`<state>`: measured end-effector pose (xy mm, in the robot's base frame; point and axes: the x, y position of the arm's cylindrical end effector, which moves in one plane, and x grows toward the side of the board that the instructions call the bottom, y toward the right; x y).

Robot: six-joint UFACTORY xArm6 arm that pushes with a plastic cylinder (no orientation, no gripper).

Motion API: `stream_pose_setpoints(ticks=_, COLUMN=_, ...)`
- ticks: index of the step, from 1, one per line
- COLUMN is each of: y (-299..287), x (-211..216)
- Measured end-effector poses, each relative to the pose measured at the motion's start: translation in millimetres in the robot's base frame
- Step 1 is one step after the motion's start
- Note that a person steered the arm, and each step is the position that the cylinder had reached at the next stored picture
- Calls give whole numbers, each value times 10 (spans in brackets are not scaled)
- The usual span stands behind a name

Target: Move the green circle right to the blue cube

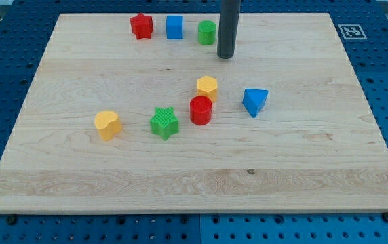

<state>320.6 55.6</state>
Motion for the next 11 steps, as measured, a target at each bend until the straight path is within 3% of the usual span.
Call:
stream_pose_setpoints(ticks=3, y=-4, x=-307)
stream_pose_setpoints(ticks=11, y=-37, x=-391)
